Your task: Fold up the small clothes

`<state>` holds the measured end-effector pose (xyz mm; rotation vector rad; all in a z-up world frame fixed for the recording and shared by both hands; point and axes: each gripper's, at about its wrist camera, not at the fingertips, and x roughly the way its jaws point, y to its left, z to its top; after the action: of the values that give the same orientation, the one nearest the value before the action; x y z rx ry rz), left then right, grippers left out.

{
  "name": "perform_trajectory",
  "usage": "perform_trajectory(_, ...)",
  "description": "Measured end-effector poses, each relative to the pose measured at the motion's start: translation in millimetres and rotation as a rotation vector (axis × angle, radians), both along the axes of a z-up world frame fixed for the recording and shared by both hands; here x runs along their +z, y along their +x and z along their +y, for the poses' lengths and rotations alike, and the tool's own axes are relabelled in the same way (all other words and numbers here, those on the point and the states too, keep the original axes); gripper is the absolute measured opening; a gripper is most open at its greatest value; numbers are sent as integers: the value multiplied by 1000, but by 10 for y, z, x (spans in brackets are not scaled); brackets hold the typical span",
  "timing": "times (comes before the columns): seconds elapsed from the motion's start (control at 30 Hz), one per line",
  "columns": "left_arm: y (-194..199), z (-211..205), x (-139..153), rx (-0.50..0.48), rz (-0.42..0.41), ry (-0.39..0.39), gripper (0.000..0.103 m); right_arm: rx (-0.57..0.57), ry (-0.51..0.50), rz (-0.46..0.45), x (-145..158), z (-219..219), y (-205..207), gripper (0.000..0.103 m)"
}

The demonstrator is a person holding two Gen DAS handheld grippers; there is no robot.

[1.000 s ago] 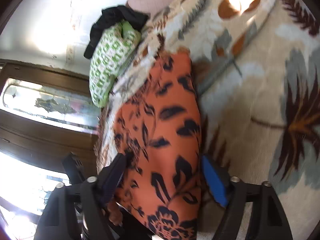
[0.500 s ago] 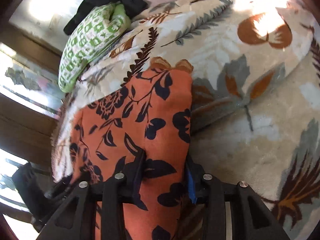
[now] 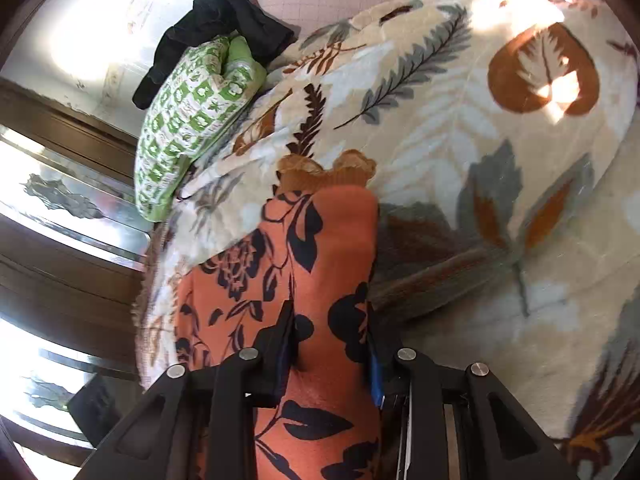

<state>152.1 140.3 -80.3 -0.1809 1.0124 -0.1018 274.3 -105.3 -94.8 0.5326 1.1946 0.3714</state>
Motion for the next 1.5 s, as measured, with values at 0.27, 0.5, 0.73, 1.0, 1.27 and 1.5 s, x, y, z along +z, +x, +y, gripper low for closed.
perform_trajectory(0.27,3,10,5,0,5,-4,59,-75,184,13,188,-398,-858,78)
perform_trajectory(0.5,47,3,25,7,26,-3,60,40,171,73,3,-81,-1165,40)
perform_trajectory(0.73,-249,-31,425,48,-43,112,61,30,-143,-76,421,-63,-1299,74)
perform_trajectory(1.0,-573,157,705,137,-84,223,65,103,-86,-274,888,239,-1354,74)
perform_trajectory(1.27,-756,415,751,203,-85,228,67,183,-97,-133,365,648,-1207,81)
perform_trajectory(1.5,-703,424,637,198,-42,190,67,194,-105,-119,365,692,-1189,82)
